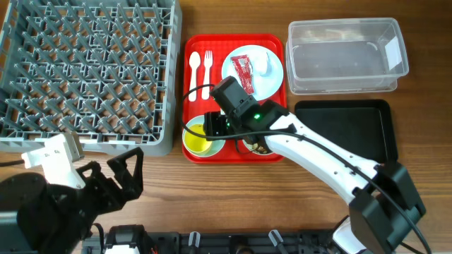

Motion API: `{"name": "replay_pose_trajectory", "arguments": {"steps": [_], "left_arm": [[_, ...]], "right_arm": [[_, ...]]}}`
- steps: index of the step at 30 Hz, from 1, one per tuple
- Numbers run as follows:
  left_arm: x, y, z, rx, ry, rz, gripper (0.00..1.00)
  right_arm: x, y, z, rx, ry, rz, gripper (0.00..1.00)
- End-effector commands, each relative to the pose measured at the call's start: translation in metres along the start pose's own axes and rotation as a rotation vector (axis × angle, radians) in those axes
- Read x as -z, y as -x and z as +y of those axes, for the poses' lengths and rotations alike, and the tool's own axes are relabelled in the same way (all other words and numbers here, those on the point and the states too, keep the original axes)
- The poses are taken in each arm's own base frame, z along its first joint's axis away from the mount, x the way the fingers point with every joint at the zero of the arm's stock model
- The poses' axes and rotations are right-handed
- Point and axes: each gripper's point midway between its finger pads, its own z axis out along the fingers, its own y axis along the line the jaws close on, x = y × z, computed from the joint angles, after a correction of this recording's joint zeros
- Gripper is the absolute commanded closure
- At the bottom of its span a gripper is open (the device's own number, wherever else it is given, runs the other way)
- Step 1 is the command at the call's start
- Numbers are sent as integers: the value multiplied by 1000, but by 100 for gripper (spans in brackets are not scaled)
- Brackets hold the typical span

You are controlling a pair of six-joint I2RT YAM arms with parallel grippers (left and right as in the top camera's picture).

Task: Sort waste into correct bins and load items into the dishwasher rack
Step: 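Reach the right gripper to the yellow cup and grasp it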

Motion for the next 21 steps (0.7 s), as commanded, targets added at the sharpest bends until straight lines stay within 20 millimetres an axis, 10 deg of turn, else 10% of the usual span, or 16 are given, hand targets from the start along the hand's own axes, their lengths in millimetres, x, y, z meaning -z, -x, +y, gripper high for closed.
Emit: {"name": "replay_pose_trajectory", "arguments": {"steps": [1,13,21], "left_arm": [[4,-5,0,-18,-2,5,0],[4,-8,2,-14,4,19,0],[3,0,-1,-22,-9,-12,0]], "right_arm": [[-23,0,-11,-47,-56,18,48],[-36,-5,1,-39,15,60,96],[30,18,12,-9,81,-58,96]]}}
